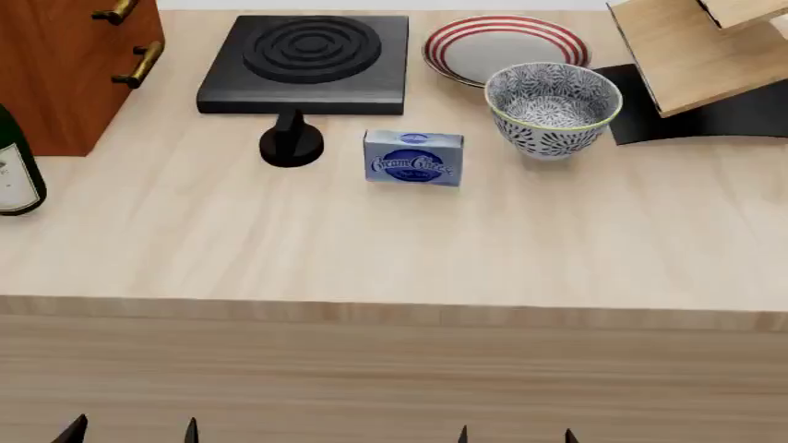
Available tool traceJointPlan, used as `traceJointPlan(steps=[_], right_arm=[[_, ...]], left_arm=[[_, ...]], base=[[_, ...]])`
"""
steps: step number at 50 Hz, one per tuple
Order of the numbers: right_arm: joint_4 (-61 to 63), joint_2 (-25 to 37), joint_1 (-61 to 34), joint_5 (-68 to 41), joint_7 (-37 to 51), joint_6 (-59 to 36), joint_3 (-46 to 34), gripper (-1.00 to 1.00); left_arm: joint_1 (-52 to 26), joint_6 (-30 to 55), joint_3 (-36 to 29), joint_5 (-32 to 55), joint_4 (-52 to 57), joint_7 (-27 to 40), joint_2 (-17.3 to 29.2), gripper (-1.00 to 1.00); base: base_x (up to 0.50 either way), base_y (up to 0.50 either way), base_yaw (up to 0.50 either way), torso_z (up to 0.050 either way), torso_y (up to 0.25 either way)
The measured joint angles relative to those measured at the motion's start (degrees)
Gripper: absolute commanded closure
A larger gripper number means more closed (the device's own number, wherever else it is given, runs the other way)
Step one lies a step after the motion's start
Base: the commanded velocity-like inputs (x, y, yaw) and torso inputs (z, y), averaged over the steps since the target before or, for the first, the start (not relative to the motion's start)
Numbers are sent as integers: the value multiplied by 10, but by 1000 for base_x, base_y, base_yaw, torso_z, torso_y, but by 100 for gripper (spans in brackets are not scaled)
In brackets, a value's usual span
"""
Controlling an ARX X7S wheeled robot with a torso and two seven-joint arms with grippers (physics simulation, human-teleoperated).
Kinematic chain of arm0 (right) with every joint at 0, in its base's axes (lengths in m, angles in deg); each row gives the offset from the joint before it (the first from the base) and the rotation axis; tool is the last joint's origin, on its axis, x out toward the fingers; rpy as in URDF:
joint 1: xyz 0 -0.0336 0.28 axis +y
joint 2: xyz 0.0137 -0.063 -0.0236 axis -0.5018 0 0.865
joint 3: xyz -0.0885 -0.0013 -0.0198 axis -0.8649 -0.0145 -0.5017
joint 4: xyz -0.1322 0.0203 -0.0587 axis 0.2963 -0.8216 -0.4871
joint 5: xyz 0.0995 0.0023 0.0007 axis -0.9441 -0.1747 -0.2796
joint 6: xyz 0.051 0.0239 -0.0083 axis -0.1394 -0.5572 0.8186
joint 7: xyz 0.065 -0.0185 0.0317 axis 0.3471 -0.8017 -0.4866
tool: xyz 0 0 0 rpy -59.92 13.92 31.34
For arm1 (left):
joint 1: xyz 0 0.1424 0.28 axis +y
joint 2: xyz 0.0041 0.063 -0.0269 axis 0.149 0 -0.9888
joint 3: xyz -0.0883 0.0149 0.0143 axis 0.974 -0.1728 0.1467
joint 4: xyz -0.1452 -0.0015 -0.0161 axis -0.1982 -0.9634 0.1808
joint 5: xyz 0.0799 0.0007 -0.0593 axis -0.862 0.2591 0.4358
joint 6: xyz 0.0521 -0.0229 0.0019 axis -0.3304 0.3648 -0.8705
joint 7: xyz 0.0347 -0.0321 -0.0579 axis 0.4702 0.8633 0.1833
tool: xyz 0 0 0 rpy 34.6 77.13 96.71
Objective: Pick up the cream cheese and put it in the bowl.
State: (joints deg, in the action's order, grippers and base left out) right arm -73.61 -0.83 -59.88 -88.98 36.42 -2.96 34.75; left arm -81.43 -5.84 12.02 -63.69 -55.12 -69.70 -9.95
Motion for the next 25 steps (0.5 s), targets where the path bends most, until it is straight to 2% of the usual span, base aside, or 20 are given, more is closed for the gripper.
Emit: traceJointPlan(steps=[13, 25], right_arm=[[19, 17, 1, -5, 16, -25, -21, -100], [75, 38, -12, -8, 26, -106, -39, -100]], left_arm=[[3, 11, -17, 11, 12, 15, 14, -100], [0, 60, -34, 28, 66, 27, 30, -100]], base=[[0, 0, 0, 0, 0], [0, 0, 0, 0, 0]])
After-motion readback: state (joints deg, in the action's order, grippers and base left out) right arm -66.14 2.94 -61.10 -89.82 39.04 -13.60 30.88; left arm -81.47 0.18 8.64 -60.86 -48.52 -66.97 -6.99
